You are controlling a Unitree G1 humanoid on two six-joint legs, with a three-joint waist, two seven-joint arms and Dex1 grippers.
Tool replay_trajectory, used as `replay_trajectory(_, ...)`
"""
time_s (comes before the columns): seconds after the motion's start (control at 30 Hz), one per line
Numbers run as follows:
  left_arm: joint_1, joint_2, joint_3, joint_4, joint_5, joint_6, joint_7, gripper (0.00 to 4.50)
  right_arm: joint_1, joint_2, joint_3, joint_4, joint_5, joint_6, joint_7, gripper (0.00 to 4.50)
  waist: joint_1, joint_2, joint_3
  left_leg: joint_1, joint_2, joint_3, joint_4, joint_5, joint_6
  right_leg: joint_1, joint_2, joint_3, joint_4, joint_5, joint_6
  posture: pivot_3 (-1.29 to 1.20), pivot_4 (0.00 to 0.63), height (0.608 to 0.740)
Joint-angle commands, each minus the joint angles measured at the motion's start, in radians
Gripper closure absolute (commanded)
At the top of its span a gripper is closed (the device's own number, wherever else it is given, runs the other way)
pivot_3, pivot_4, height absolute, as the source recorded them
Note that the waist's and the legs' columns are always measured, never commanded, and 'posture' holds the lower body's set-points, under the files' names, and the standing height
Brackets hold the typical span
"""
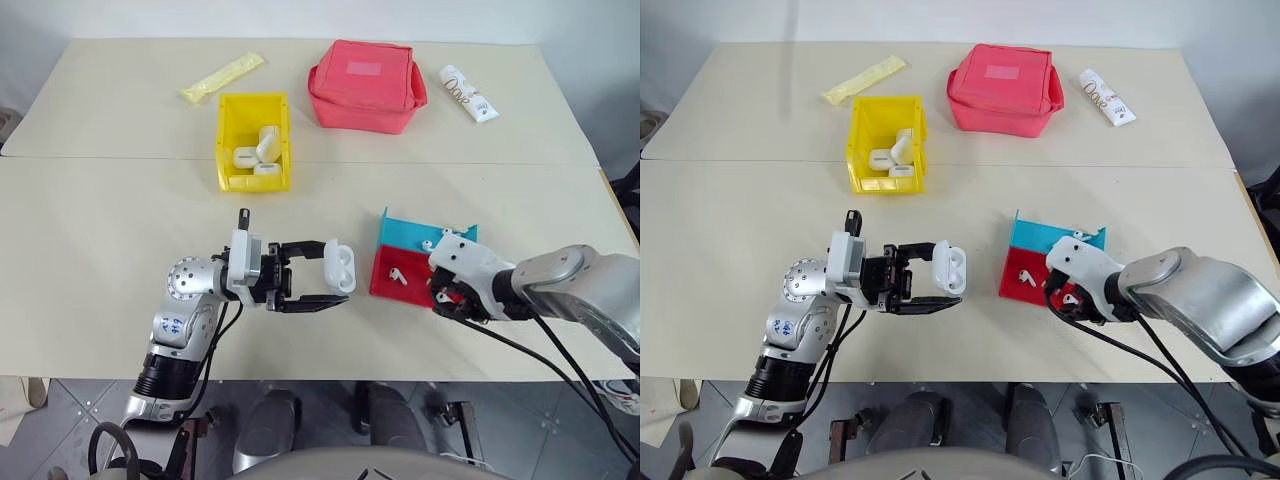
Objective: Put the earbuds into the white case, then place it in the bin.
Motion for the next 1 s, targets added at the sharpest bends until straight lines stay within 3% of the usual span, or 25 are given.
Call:
replay_trajectory(0.03, -0.005, 0.005, 0.011, -0.040, -0.024, -0.004, 0.006, 1.76, 0.011, -0.023, -0.003, -0.001, -0.023, -0.025, 0.010, 2.39, 0.000, 0.000, 0.000, 0.000, 0.000, 0.000, 0.000, 0.000, 0.000, 0.000, 0.000, 0.000, 0.000, 0.000, 0.000, 0.00, 0.150, 0.740)
replay_trajectory(0.5, -0.007, 0.011, 0.016, -0.038, -0.019, -0.003, 0.009, 1.76, 0.023, -0.007, 0.011, 0.010, -0.053, -0.044, 0.026, 2.39, -0.001, 0.000, 0.000, 0.000, 0.000, 0.000, 0.000, 0.000, 0.000, 0.000, 0.000, 0.000, -0.001, 0.000, 0.000, 0.00, 0.150, 0.740)
replay_trajectory(0.67, -0.005, 0.016, 0.014, -0.039, -0.019, -0.001, 0.005, 1.76, 0.029, 0.005, 0.001, 0.009, -0.051, -0.034, 0.027, 3.88, 0.000, 0.000, 0.000, 0.000, 0.001, 0.000, 0.000, 0.000, 0.000, 0.001, 0.000, 0.000, -0.001, 0.000, -0.001, 0.00, 0.150, 0.740)
replay_trajectory(0.83, -0.007, 0.015, 0.007, -0.027, -0.020, -0.001, -0.006, 1.76, 0.038, 0.032, -0.038, 0.006, -0.050, -0.039, 0.018, 3.97, -0.001, -0.001, 0.000, 0.000, 0.001, 0.000, 0.000, 0.000, 0.000, 0.001, 0.000, 0.000, -0.001, 0.001, -0.001, 0.00, 0.150, 0.740)
replay_trajectory(1.0, -0.020, -0.001, 0.000, 0.009, -0.023, -0.010, -0.029, 1.76, 0.097, 0.091, -0.233, -0.065, -0.004, -0.131, 0.041, 3.97, 0.000, 0.001, 0.001, 0.000, 0.002, 0.000, -0.001, -0.001, -0.001, 0.000, 0.000, 0.000, -0.002, 0.001, -0.001, 0.00, 0.150, 0.740)
